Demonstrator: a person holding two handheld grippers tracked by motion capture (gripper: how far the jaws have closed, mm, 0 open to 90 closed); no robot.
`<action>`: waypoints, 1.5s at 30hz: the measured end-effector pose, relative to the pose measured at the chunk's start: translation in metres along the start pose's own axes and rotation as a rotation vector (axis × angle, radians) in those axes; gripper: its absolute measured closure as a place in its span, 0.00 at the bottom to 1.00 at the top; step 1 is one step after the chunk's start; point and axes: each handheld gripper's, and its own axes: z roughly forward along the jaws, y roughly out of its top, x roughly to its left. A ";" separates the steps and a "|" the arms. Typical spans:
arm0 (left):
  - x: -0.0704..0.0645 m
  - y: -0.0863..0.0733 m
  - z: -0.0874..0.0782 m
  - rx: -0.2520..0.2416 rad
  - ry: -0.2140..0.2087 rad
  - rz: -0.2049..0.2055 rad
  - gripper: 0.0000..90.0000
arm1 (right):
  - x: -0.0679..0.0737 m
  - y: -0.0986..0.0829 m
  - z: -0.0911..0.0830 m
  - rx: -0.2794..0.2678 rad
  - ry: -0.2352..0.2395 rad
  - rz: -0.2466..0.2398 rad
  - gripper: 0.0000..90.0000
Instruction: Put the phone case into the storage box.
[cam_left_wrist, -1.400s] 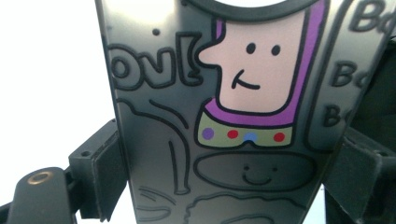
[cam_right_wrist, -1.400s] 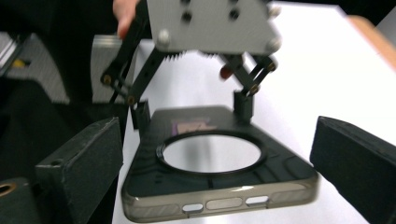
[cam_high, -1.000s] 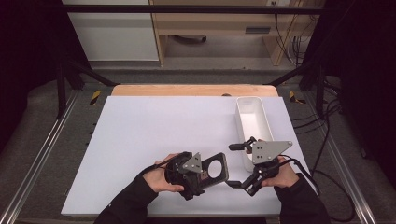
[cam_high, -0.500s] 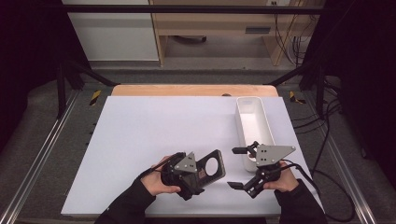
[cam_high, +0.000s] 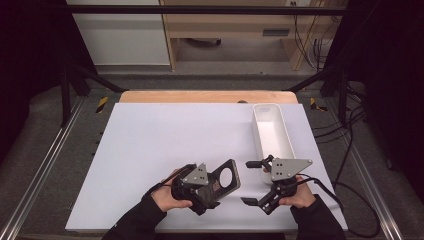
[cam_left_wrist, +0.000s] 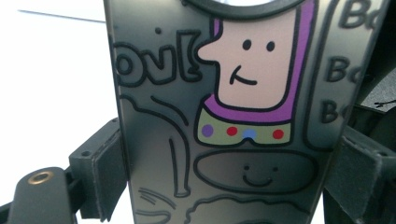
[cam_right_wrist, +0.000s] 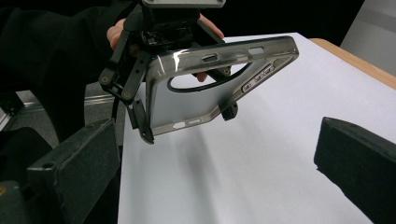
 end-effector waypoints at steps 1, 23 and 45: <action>0.000 0.000 0.000 -0.002 -0.001 0.000 0.13 | 0.000 0.000 0.001 0.000 0.001 0.001 0.01; -0.004 0.010 0.004 -0.015 -0.019 0.054 0.13 | 0.004 0.004 0.013 0.006 0.048 -0.014 0.02; -0.010 0.013 0.013 -0.009 -0.056 0.093 0.13 | 0.005 0.000 0.020 0.004 0.076 -0.013 0.03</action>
